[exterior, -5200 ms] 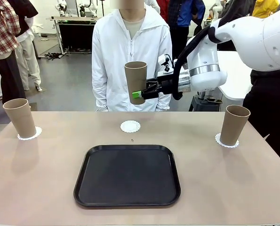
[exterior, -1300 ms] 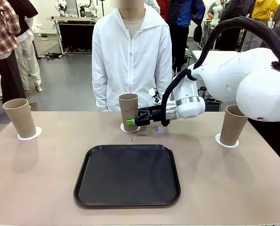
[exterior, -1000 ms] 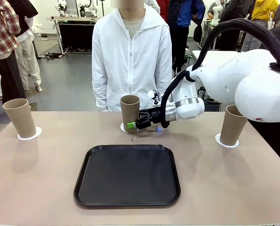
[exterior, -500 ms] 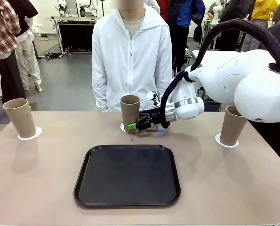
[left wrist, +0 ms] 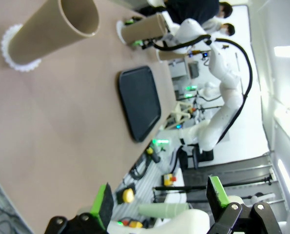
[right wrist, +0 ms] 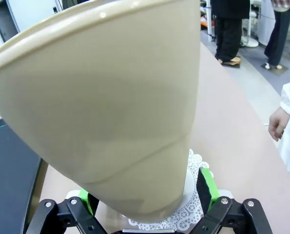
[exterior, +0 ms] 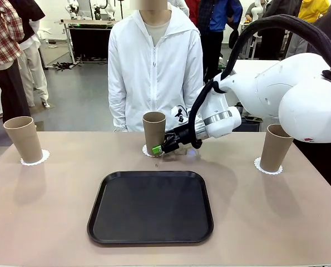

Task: Place coasters on the table and set cups on them.
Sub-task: Take one Reusable plastic cup from the Flat Tray and place it on a coaster set by the human.

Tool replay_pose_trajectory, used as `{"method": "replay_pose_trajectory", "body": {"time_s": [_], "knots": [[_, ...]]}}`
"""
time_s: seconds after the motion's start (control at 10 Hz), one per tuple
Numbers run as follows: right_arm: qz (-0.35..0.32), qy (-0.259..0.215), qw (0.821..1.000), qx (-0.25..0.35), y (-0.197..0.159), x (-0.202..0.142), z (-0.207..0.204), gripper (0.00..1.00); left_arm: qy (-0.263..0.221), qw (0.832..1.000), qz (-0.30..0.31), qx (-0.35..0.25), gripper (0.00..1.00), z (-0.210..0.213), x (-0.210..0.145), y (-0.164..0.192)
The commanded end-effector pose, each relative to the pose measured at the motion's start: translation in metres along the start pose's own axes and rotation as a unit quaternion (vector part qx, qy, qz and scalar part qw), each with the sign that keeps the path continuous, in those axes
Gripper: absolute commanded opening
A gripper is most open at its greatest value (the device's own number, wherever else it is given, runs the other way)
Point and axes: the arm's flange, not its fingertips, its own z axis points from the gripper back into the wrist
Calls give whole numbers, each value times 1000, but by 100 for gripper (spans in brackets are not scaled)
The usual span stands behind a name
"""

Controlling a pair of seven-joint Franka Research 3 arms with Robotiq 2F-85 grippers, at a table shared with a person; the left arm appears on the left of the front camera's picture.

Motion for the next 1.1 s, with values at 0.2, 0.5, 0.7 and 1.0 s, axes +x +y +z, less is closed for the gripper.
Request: {"method": "replay_pose_trajectory", "body": {"time_s": [0.2, 0.5, 0.7, 1.0], "knots": [[-23, 45, 999, -18, 12, 2, 11, 100, -3, 1000, 5, 2, 100, 1, 1, -3], [-28, 75, 996, -32, 22, 5, 21, 100, -3, 1000, 5, 2, 100, 1, 1, -3], [-43, 101, 993, -52, 33, 13, 34, 100, -3, 1000, 5, 2, 100, 1, 1, -3], [-108, 165, 965, -176, 69, 58, 57, 100, -3, 1000, 5, 2, 100, 1, 1, -3]]}}
